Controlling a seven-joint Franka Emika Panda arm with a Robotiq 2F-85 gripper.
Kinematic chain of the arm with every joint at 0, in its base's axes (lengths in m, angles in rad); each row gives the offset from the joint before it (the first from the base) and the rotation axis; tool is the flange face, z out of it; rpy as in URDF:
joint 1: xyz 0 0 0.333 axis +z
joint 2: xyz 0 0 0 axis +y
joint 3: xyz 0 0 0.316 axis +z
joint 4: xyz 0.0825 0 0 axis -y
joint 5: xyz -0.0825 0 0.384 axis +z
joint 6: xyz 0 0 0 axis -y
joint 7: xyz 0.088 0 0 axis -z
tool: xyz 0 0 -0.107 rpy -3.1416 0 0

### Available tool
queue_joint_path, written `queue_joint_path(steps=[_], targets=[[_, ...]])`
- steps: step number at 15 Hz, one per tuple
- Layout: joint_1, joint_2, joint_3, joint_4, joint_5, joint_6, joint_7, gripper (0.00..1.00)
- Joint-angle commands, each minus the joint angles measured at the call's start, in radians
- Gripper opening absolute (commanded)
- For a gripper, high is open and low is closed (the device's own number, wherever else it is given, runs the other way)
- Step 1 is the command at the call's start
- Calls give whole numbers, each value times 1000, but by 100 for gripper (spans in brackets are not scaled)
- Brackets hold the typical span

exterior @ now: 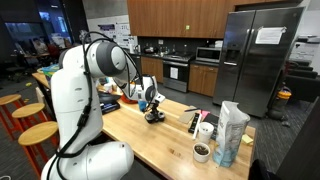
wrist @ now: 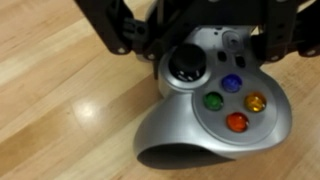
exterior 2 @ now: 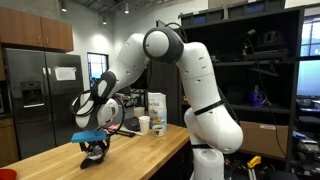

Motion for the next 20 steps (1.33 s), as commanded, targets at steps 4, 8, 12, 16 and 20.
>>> queue_joint_path(steps=[4,8,12,16,20], targets=[[-189,-109,180,18,-134,-156,434,47],[-392,-148,384,24,-113,-193,555,47],[-521,-177,495,14,-73,-201,596,47],[-592,-194,549,6,-43,-199,598,47],[-620,-158,581,32,-61,-189,585,70]])
